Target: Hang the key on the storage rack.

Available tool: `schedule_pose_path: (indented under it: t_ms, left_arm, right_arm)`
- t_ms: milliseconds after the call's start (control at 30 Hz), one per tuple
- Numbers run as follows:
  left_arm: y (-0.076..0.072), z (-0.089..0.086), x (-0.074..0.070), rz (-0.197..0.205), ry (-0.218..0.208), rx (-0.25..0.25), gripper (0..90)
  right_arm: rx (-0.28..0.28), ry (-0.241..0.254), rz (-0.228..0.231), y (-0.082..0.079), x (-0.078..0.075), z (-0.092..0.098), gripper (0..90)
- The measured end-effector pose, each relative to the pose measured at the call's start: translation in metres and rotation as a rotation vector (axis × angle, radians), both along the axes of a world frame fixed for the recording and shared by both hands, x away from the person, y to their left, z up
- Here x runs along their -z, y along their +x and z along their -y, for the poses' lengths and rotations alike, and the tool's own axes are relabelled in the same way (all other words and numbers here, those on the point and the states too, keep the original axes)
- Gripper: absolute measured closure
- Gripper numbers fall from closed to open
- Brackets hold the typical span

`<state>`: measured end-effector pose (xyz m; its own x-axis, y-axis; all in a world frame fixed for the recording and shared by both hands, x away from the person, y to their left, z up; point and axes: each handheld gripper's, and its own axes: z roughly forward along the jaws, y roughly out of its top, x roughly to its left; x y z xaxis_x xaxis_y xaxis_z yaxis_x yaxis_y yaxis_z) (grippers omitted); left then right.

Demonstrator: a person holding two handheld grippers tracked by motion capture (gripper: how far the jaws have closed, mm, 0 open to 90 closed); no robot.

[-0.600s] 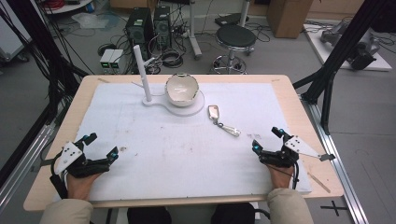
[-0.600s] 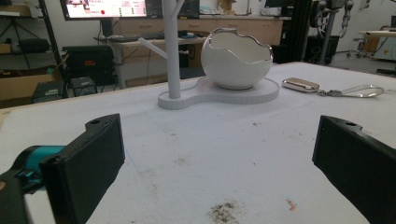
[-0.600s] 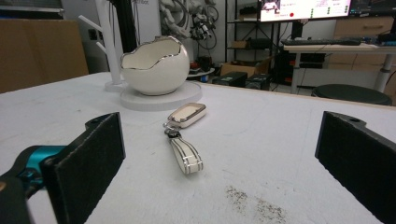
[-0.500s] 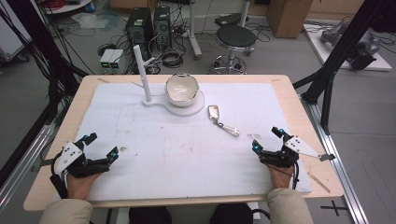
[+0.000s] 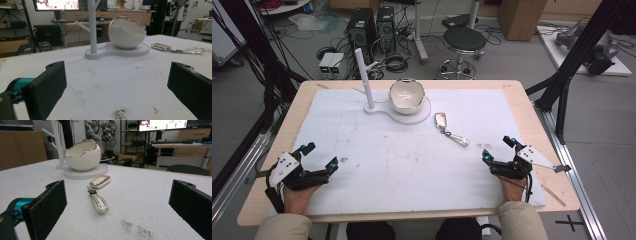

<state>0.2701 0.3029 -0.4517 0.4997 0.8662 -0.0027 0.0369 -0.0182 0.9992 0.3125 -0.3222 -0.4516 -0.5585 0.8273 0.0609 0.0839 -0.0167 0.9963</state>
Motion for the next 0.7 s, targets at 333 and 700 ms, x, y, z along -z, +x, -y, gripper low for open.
schedule_pose_path:
  t_ms: [333,700]
  left_arm:
    - [0.0,0.0,0.0,-0.002,0.001,-0.001,2.7]
    - [0.0,0.0,0.0,-0.006,0.003,0.001,2.7]
  right_arm:
    - [-0.046,-0.007,-0.086,0.011,-0.02,-0.001,0.6]
    - [-0.183,-0.107,-0.118,0.038,-0.068,-0.012,0.6]
